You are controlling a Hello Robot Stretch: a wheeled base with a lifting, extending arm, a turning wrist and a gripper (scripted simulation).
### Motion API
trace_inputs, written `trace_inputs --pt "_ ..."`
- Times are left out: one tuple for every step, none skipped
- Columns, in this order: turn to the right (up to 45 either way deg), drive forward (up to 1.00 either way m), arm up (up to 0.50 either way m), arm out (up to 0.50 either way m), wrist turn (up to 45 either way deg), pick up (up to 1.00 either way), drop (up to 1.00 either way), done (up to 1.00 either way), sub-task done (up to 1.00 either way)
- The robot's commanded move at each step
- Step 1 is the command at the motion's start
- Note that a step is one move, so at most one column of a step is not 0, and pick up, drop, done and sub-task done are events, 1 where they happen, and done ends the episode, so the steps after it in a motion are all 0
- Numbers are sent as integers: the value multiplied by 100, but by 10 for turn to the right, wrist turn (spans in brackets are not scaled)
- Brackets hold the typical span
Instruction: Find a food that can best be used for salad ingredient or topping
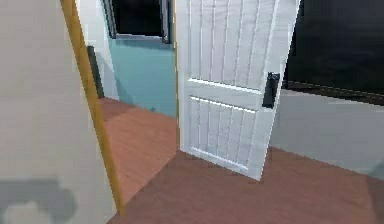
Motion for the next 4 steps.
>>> trace_inputs --pt "0 100 0 0 0 0 0 0 0" --pt "30 0 0 0 0 0 0 0 0" --pt "0 20 0 0 0 0 0 0 0" --pt "-330 0 0 0 0 0 0 0 0"
